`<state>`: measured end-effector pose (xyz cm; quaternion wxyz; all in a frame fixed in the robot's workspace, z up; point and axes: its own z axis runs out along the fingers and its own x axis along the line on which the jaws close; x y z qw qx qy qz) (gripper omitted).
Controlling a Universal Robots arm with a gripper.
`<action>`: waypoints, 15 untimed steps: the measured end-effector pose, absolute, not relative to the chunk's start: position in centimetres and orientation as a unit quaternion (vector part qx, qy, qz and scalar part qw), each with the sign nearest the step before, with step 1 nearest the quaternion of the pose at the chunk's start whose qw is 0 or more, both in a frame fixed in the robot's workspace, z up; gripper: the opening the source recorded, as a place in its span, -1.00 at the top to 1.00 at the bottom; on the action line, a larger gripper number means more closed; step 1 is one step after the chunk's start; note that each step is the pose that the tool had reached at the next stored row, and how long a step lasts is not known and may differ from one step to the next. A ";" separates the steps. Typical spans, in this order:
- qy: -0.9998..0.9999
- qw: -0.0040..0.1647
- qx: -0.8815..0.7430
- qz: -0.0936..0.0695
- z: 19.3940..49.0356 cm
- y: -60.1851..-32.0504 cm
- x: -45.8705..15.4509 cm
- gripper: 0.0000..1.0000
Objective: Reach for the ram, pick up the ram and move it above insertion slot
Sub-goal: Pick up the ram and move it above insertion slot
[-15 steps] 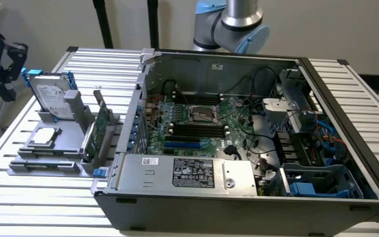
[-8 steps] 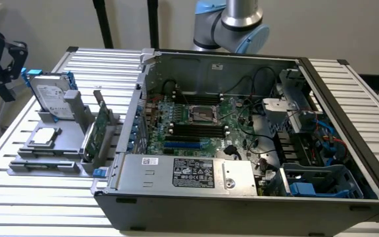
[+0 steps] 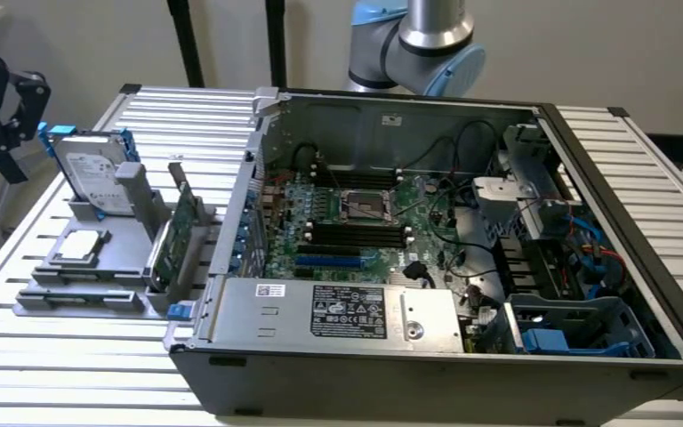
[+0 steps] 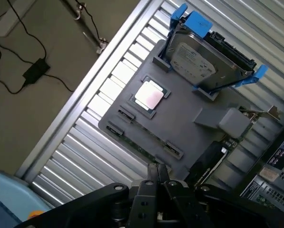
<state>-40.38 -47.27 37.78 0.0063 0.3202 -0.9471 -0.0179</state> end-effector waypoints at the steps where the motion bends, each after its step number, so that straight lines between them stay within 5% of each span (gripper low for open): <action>1: -0.944 0.006 0.329 -0.018 37.8 -47.3 -40.4 0.79; 15: -0.895 0.009 0.446 -0.017 37.8 -47.3 -40.4 0.79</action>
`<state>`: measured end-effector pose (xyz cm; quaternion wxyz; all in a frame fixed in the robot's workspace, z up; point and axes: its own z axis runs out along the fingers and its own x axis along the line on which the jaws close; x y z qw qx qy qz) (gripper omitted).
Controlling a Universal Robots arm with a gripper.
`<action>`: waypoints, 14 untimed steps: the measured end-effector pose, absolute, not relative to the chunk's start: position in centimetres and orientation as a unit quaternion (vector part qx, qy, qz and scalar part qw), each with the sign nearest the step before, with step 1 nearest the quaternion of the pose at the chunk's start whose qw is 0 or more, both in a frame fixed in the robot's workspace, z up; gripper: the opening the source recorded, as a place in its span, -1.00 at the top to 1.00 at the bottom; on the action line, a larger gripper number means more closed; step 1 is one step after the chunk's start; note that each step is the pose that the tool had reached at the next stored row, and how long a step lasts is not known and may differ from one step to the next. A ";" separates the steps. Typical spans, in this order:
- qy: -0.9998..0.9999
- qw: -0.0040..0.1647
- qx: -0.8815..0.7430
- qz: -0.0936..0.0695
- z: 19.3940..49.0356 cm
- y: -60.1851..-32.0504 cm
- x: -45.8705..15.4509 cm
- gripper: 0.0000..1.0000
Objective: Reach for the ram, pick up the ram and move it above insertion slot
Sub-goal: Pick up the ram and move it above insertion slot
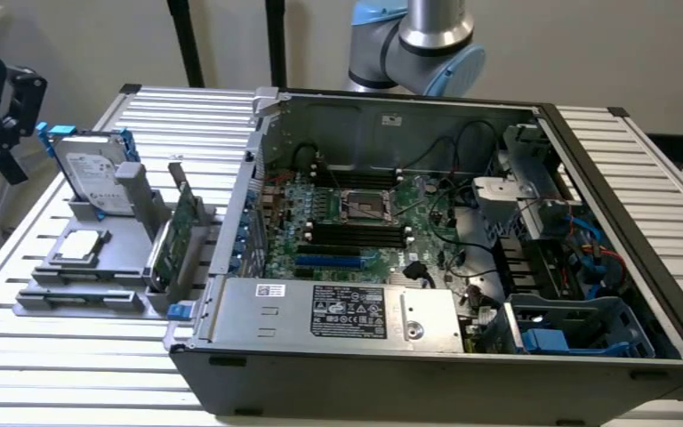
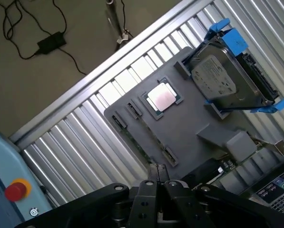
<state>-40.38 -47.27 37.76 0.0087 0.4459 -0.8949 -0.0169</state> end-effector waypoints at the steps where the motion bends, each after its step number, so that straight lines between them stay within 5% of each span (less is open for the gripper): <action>1: -0.891 0.009 0.454 -0.017 37.7 -47.3 -40.4 0.79; 14: -0.831 0.008 0.556 -0.014 37.6 -47.3 -40.4 0.79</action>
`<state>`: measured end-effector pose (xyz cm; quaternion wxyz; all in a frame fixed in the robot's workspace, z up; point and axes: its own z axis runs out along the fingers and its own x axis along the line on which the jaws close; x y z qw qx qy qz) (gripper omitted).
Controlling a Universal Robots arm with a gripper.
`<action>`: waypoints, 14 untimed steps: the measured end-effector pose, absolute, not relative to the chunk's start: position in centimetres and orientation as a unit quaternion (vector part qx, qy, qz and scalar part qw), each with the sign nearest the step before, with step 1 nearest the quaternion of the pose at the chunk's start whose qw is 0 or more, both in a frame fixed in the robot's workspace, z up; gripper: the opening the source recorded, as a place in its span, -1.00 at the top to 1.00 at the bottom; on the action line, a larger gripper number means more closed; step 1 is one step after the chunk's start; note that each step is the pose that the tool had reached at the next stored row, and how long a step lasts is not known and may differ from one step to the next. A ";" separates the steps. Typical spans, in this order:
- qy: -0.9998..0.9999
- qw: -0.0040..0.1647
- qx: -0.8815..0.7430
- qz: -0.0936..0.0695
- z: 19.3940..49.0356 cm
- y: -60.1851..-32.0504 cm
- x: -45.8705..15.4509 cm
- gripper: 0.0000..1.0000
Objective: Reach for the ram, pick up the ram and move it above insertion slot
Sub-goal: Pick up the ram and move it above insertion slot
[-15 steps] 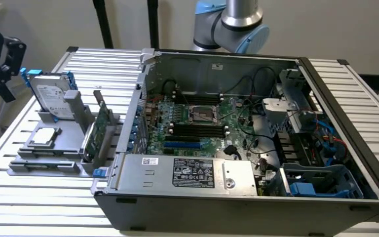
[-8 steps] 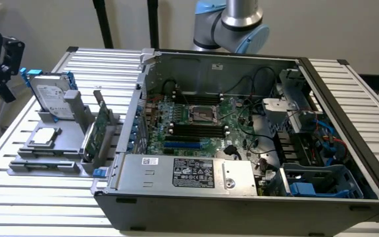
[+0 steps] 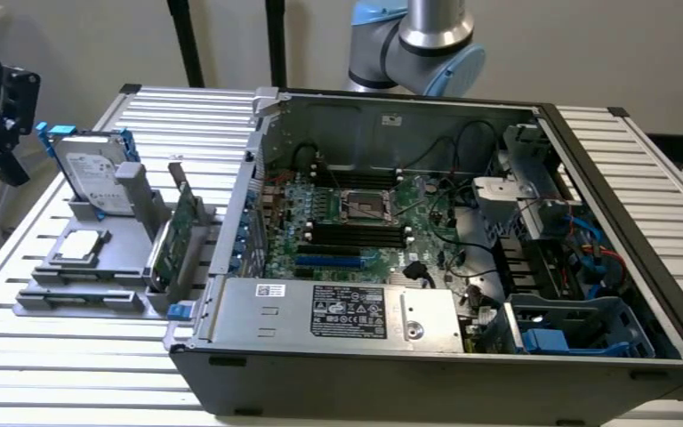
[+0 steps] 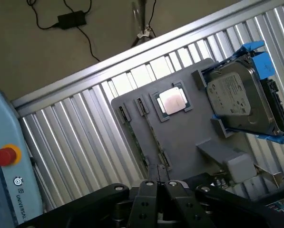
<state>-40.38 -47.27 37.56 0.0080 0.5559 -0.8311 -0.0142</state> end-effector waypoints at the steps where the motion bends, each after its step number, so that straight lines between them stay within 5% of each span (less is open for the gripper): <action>1: -0.826 0.008 0.563 -0.014 37.5 -47.3 -40.4 0.79; 14: -0.754 0.006 0.657 -0.010 37.3 -47.3 -40.4 0.79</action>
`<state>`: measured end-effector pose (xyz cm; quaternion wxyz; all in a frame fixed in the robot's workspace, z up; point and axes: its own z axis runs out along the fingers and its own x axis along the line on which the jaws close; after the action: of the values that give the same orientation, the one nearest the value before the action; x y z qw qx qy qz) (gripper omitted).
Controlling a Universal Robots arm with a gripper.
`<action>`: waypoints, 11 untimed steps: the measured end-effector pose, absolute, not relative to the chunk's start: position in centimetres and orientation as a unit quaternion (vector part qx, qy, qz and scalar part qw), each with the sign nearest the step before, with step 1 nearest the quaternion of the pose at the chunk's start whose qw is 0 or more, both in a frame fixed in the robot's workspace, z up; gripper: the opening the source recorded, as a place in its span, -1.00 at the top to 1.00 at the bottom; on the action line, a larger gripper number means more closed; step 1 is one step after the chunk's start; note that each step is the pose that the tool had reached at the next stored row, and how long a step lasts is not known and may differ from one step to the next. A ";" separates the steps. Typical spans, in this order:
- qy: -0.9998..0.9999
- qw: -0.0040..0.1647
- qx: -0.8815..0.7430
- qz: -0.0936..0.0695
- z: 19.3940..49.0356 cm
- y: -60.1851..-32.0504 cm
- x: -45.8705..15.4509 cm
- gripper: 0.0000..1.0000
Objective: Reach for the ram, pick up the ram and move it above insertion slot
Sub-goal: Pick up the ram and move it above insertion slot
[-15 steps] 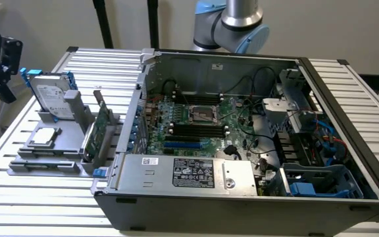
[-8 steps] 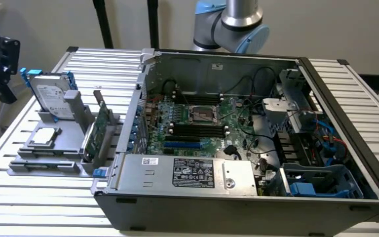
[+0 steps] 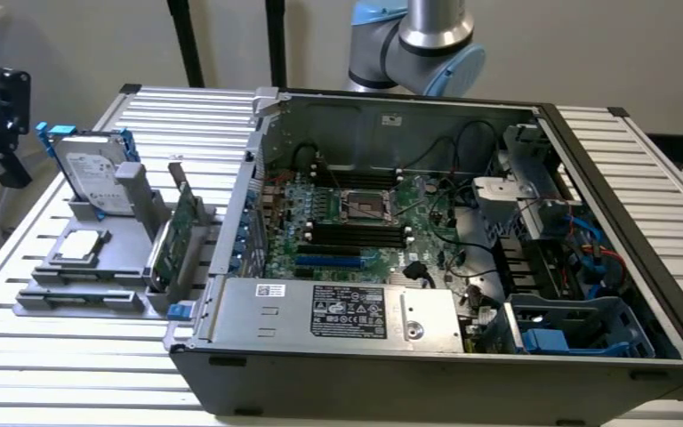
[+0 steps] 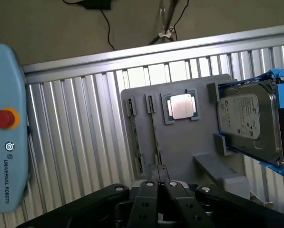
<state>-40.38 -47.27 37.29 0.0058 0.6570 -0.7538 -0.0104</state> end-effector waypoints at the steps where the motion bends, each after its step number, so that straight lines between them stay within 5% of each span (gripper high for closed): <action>1: -0.748 0.006 0.664 -0.010 37.3 -47.3 -40.4 0.79; 11: -0.684 0.003 0.729 -0.007 37.1 -47.3 -40.4 0.79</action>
<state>-40.38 -47.27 37.06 0.0031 0.7291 -0.6844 -0.0066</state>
